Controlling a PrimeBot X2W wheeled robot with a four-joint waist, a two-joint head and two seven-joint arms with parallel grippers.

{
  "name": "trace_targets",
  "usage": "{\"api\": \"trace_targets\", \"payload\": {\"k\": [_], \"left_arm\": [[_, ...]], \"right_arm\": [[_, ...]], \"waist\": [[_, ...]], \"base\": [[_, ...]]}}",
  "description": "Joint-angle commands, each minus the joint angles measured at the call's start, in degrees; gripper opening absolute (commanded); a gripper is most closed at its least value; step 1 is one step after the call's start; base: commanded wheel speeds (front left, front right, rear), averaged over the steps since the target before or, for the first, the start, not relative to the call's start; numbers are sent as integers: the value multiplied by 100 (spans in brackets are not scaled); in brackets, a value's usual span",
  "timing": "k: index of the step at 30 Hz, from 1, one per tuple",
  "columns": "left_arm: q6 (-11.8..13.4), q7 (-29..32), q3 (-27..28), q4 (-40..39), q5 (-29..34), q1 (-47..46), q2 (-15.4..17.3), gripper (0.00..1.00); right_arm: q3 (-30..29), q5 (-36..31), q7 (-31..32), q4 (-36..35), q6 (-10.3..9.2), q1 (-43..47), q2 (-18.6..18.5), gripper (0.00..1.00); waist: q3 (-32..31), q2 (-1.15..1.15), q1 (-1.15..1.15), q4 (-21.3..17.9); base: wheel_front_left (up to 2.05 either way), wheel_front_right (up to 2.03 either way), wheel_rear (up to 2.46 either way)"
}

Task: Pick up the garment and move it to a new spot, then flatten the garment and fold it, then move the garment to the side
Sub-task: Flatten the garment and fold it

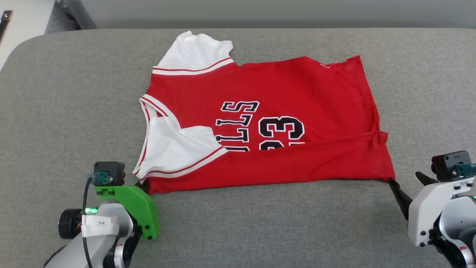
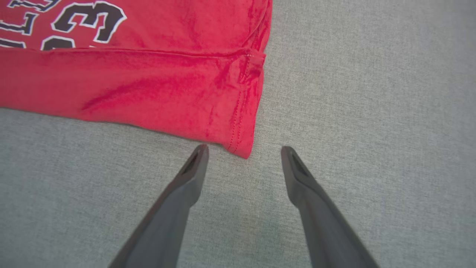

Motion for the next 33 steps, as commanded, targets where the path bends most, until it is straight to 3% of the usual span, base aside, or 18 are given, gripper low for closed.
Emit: {"api": "trace_targets", "payload": {"k": [1,11,18,19,21,33], "left_arm": [[9,-93,45,-95,9,54,-3,0],[210,-189,55,-1170,248,-19,187,0],[260,-151,-34,-1389,360,-151,155,0],[256,-150,-42,-1378,363,-164,148,0],[244,-144,-57,-1353,364,-186,132,0],[165,1,-151,-1041,243,-43,191,0]], "right_arm": [[4,-47,46,53,-6,-122,-22,100],[-64,-520,372,959,-6,-799,267,100],[-65,-786,665,1726,-6,-941,491,100],[-28,-744,693,1772,-6,-936,489,74],[-7,-710,701,1847,-6,-934,472,0],[-129,-626,477,1953,-6,-887,209,0]], "waist": [[-101,0,0,116],[79,0,0,410],[387,0,0,548],[403,0,0,552],[420,0,0,556],[38,0,0,455]], "base": [[0,0,0],[0,0,0],[0,0,0],[0,0,0],[0,0,0],[0,0,0]]}}
